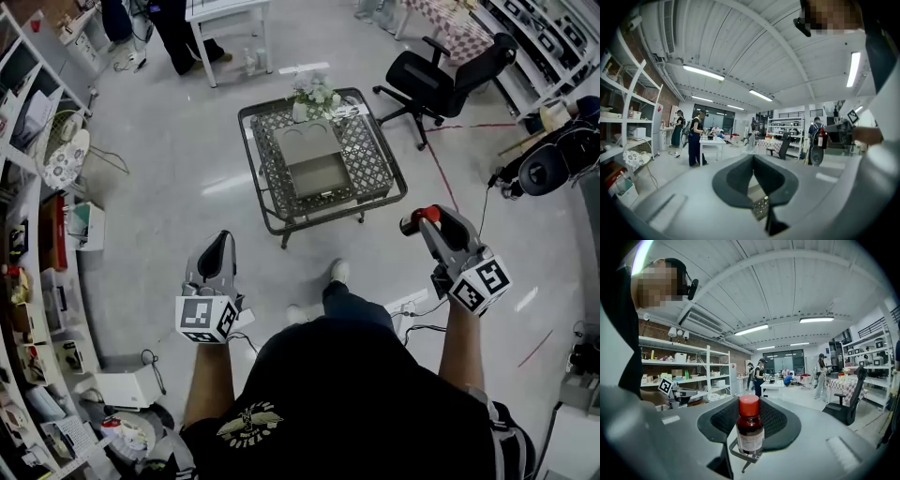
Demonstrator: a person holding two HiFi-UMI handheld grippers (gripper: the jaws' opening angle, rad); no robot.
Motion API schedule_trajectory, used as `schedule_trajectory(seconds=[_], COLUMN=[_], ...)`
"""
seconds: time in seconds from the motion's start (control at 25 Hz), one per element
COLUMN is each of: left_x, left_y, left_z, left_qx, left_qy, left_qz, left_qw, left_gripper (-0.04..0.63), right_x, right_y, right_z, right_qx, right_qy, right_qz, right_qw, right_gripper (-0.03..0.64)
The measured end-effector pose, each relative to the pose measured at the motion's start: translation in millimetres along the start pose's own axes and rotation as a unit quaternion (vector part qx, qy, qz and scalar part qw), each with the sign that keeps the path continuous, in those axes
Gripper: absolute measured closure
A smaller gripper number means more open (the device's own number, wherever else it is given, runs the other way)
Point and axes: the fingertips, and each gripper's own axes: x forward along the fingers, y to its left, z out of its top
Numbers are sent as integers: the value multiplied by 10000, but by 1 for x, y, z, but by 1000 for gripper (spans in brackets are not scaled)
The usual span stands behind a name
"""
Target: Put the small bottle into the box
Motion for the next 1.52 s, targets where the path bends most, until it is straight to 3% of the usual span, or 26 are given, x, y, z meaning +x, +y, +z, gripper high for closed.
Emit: schedule_trajectory(seconds=[0.28,0.76,1.52], left_x=[11,52,169], left_y=[2,6,-32], left_z=[15,4,33], left_qx=[153,214,212], left_qy=[-80,264,177], left_qz=[81,159,458], left_qw=[9998,9993,9986], left_gripper=[595,595,595], right_x=[19,60,116], right_y=[-7,-43,-162], right_z=[4,1,10], right_qx=[-101,33,169], right_qy=[-51,-43,-128], right_qz=[206,414,966], right_qw=[9997,9991,9951], right_gripper=[469,469,469])
